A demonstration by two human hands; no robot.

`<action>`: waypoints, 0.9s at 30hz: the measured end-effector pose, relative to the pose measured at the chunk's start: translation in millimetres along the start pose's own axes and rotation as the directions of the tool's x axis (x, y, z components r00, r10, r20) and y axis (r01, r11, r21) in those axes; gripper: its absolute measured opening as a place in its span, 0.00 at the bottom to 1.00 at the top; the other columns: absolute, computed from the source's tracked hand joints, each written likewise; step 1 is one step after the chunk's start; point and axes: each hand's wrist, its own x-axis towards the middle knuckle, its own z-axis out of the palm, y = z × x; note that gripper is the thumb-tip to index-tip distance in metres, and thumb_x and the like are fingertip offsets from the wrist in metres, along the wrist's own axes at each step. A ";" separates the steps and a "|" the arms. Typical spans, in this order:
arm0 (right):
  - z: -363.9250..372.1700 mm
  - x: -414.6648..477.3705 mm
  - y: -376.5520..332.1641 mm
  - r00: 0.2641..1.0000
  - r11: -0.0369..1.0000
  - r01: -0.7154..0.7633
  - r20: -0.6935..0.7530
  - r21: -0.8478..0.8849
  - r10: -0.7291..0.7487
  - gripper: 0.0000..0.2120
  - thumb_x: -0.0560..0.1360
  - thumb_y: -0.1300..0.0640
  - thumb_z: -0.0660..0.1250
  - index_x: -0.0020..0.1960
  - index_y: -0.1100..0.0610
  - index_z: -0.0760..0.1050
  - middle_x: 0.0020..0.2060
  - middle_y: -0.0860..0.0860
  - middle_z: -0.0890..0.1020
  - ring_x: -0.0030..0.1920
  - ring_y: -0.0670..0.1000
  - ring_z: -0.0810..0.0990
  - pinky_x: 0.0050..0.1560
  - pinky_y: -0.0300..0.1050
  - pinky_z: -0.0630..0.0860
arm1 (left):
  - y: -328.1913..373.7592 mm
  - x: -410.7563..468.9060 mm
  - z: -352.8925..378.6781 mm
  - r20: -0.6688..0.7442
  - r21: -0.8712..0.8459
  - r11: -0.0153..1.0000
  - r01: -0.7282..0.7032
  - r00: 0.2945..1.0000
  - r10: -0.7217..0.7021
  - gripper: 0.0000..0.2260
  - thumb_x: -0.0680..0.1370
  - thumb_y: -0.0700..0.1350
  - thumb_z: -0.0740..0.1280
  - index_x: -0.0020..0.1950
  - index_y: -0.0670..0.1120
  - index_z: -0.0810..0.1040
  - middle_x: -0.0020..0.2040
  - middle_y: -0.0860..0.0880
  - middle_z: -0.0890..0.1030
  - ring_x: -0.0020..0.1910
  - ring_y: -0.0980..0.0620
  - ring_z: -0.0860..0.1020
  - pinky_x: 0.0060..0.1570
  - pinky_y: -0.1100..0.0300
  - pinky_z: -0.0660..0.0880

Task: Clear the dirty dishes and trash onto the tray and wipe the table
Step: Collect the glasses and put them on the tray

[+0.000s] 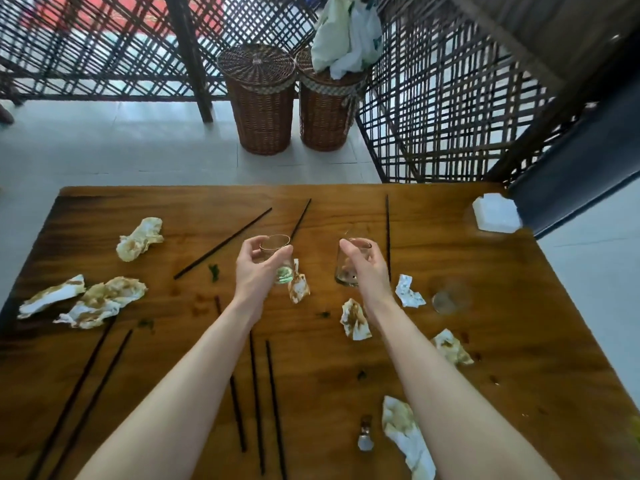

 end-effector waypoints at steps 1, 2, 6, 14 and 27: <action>-6.3 -8.0 -1.4 1.000 1.000 0.007 -0.021 0.006 -0.006 0.21 0.69 0.37 0.68 0.58 0.46 0.73 0.52 0.47 0.79 0.53 0.49 0.78 0.43 0.39 0.71 | 3.5 -9.8 2.5 0.027 -0.012 1.000 0.003 1.000 -0.002 0.19 0.69 0.52 0.77 0.56 0.56 0.74 0.52 0.50 0.79 0.51 0.49 0.80 0.43 0.57 0.79; -14.0 -16.8 -1.2 0.999 1.000 0.009 -0.047 0.015 -0.008 0.21 0.70 0.38 0.69 0.57 0.47 0.73 0.52 0.48 0.79 0.53 0.49 0.78 0.44 0.39 0.72 | 6.2 -20.1 5.6 0.058 -0.019 1.000 0.008 0.998 -0.007 0.19 0.69 0.52 0.77 0.56 0.55 0.74 0.52 0.49 0.79 0.51 0.48 0.80 0.45 0.54 0.80; -45.9 -50.6 4.4 0.990 0.999 0.011 -0.142 0.031 -0.007 0.17 0.72 0.40 0.69 0.56 0.46 0.73 0.53 0.47 0.78 0.54 0.48 0.77 0.44 0.38 0.72 | 13.0 -59.0 22.6 0.181 -0.026 0.999 0.024 0.983 -0.019 0.19 0.69 0.51 0.77 0.56 0.53 0.76 0.50 0.47 0.80 0.49 0.47 0.81 0.47 0.51 0.81; -122.3 -110.5 23.5 0.943 0.997 0.003 -0.333 0.075 0.022 0.15 0.73 0.41 0.68 0.55 0.46 0.73 0.52 0.45 0.77 0.53 0.47 0.76 0.45 0.39 0.74 | 11.7 -124.9 80.0 0.389 0.052 0.999 0.009 0.921 -0.029 0.17 0.69 0.50 0.78 0.54 0.54 0.76 0.47 0.48 0.80 0.42 0.54 0.81 0.35 0.66 0.77; -345.6 -223.1 64.2 0.751 0.994 0.041 -0.659 0.104 0.038 0.17 0.71 0.39 0.69 0.54 0.47 0.72 0.44 0.47 0.78 0.45 0.46 0.77 0.38 0.35 0.69 | -14.4 -283.9 275.8 0.685 0.187 0.982 -0.027 0.720 -0.111 0.19 0.70 0.53 0.76 0.55 0.58 0.72 0.55 0.50 0.78 0.53 0.50 0.78 0.52 0.57 0.79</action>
